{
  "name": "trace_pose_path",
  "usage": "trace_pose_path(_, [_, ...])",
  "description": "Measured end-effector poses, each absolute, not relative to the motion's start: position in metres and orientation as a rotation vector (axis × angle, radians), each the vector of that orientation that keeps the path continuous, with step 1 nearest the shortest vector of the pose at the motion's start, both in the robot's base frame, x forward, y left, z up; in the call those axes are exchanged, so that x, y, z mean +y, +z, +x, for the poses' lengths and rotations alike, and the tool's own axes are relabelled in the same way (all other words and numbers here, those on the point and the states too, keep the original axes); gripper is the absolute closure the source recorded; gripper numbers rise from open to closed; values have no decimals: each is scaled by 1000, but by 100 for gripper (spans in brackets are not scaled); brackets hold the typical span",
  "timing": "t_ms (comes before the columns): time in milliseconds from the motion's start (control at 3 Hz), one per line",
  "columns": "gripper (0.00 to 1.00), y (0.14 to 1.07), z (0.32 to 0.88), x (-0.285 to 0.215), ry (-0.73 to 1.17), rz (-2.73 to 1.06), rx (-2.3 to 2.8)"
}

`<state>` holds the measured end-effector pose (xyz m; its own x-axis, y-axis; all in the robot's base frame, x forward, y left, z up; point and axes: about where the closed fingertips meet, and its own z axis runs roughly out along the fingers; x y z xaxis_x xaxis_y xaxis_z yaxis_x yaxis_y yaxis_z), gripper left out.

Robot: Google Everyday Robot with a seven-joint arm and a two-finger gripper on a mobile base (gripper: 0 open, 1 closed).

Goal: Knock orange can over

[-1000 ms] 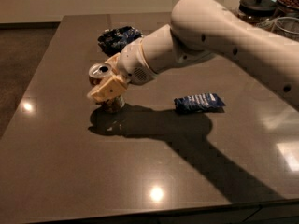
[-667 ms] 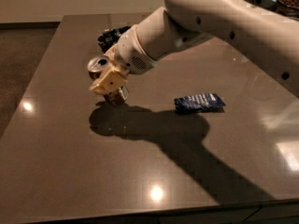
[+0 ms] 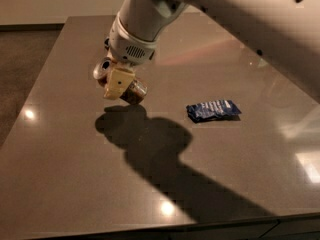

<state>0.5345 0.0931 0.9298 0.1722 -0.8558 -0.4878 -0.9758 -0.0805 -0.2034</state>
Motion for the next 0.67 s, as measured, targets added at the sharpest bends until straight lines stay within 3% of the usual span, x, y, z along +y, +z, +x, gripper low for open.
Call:
trace_pose_path(333, [100, 922, 542, 90, 212, -2070, 1735])
trace_pose_path(667, [74, 910, 552, 88, 78, -2158, 1720])
